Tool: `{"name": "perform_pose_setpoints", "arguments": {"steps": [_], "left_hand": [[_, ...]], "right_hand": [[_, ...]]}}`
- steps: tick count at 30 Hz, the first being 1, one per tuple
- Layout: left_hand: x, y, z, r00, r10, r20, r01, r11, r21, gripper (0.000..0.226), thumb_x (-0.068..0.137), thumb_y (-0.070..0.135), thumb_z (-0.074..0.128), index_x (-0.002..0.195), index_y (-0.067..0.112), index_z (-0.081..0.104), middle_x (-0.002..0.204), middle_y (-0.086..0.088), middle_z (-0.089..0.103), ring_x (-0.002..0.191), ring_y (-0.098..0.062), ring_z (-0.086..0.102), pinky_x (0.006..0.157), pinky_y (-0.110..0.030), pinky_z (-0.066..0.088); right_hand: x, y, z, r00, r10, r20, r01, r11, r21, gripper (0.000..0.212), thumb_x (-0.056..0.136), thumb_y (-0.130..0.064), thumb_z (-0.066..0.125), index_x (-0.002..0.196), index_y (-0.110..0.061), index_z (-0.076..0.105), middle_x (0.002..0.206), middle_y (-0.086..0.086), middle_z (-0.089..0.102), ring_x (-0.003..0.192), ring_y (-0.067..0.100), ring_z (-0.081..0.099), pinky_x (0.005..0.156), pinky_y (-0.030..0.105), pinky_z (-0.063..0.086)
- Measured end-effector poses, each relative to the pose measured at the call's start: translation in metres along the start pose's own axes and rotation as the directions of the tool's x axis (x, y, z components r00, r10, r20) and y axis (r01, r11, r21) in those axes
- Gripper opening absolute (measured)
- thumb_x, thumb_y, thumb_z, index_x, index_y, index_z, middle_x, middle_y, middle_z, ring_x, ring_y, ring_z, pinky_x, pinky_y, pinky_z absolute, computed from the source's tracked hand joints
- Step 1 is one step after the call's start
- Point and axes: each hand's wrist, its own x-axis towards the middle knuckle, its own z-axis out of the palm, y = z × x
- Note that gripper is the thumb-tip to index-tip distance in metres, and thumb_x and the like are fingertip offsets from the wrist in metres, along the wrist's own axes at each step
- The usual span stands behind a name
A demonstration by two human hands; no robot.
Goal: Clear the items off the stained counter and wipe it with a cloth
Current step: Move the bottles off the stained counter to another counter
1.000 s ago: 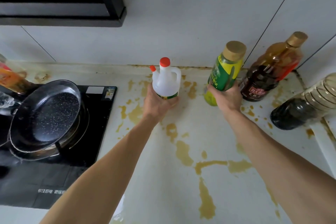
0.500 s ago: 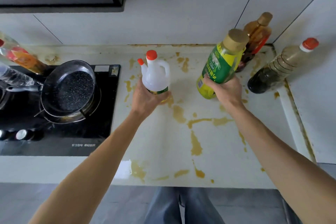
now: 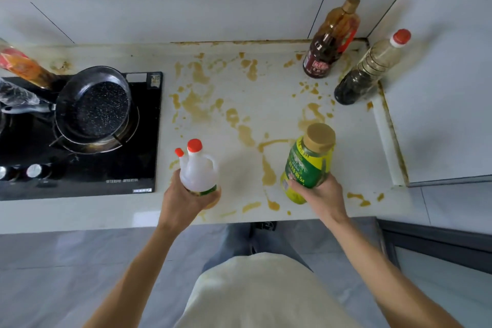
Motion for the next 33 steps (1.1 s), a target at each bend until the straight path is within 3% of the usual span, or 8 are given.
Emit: {"name": "perform_pose_setpoints", "arguments": {"steps": [6, 10, 15, 20, 24, 28, 30, 33], "left_hand": [[-0.039, -0.03, -0.002, 0.996, -0.086, -0.035, 0.087, 0.996, 0.01, 0.082, 0.051, 0.063, 0.09, 0.117, 0.044, 0.046, 0.096, 0.025, 0.067, 0.088, 0.002, 0.064, 0.06, -0.022, 0.049], [-0.057, -0.044, -0.002, 0.993, -0.103, -0.062, 0.103, 0.995, -0.004, 0.078, 0.055, 0.055, 0.093, 0.115, 0.044, 0.045, 0.1, 0.034, 0.065, 0.087, 0.009, 0.065, 0.059, -0.019, 0.05], [-0.083, -0.06, 0.002, 0.971, -0.174, -0.162, 0.165, 0.984, -0.072, 0.079, 0.057, 0.055, 0.092, 0.116, 0.048, 0.039, 0.098, 0.023, 0.064, 0.084, 0.0, 0.065, 0.052, -0.012, 0.047], [-0.129, -0.096, 0.009, 0.929, -0.263, -0.259, 0.207, 0.952, -0.224, 0.077, 0.06, 0.049, 0.094, 0.122, 0.046, 0.049, 0.104, 0.02, 0.069, 0.09, 0.001, 0.068, 0.061, -0.021, 0.057], [-0.182, -0.132, 0.021, 0.861, -0.401, -0.312, 0.301, 0.898, -0.323, 0.078, 0.06, 0.046, 0.093, 0.125, 0.043, 0.05, 0.106, 0.013, 0.07, 0.091, -0.007, 0.071, 0.062, -0.023, 0.056], [-0.242, -0.178, 0.034, 0.764, -0.554, -0.33, 0.407, 0.812, -0.419, 0.075, 0.062, 0.038, 0.097, 0.123, 0.04, 0.052, 0.105, 0.009, 0.071, 0.091, -0.012, 0.072, 0.068, -0.035, 0.06], [-0.27, -0.195, 0.041, 0.712, -0.618, -0.334, 0.437, 0.762, -0.478, 0.069, 0.064, 0.032, 0.096, 0.117, 0.038, 0.053, 0.099, 0.007, 0.07, 0.085, -0.01, 0.071, 0.066, -0.035, 0.06], [-0.307, -0.214, 0.051, 0.637, -0.677, -0.368, 0.431, 0.709, -0.559, 0.049, 0.062, 0.03, 0.086, 0.098, 0.045, 0.056, 0.082, 0.003, 0.07, 0.059, -0.006, 0.062, 0.048, -0.026, 0.051]], "right_hand": [[-0.036, 0.033, -0.015, 0.998, 0.053, -0.02, -0.055, 0.994, -0.096, 0.047, 0.069, -0.037, 0.095, 0.109, -0.024, 0.073, 0.083, -0.04, 0.07, 0.082, -0.019, 0.065, 0.063, -0.001, 0.046], [-0.04, 0.041, -0.027, 0.999, 0.054, 0.004, -0.053, 0.986, -0.158, 0.042, 0.068, -0.039, 0.094, 0.101, -0.021, 0.075, 0.077, -0.04, 0.069, 0.077, -0.02, 0.064, 0.06, -0.001, 0.045], [-0.033, 0.04, -0.036, 0.988, 0.046, 0.144, -0.008, 0.967, -0.254, 0.042, 0.068, -0.038, 0.094, 0.1, -0.018, 0.076, 0.084, -0.017, 0.075, 0.082, -0.001, 0.069, 0.075, 0.027, 0.054], [-0.02, 0.026, -0.025, 0.954, 0.02, 0.299, 0.084, 0.94, -0.331, 0.043, 0.064, -0.044, 0.095, 0.096, -0.022, 0.076, 0.076, -0.025, 0.075, 0.073, -0.011, 0.069, 0.061, 0.014, 0.049], [-0.013, 0.007, 0.01, 0.907, -0.002, 0.421, 0.18, 0.906, -0.383, 0.049, 0.061, -0.05, 0.094, 0.097, -0.023, 0.075, 0.073, -0.04, 0.068, 0.07, -0.018, 0.066, 0.058, 0.008, 0.047], [-0.019, -0.018, 0.062, 0.833, -0.05, 0.55, 0.32, 0.855, -0.407, 0.056, 0.058, -0.054, 0.092, 0.103, -0.026, 0.075, 0.076, -0.027, 0.074, 0.065, -0.013, 0.067, 0.05, 0.007, 0.047], [-0.028, -0.029, 0.092, 0.776, -0.077, 0.626, 0.408, 0.818, -0.406, 0.057, 0.06, -0.051, 0.092, 0.109, -0.026, 0.075, 0.084, -0.026, 0.074, 0.074, -0.016, 0.067, 0.059, 0.01, 0.052], [-0.05, -0.043, 0.139, 0.696, -0.105, 0.711, 0.502, 0.778, -0.377, 0.056, 0.062, -0.047, 0.092, 0.111, -0.027, 0.073, 0.092, -0.021, 0.077, 0.086, -0.003, 0.073, 0.07, 0.024, 0.061]]}}
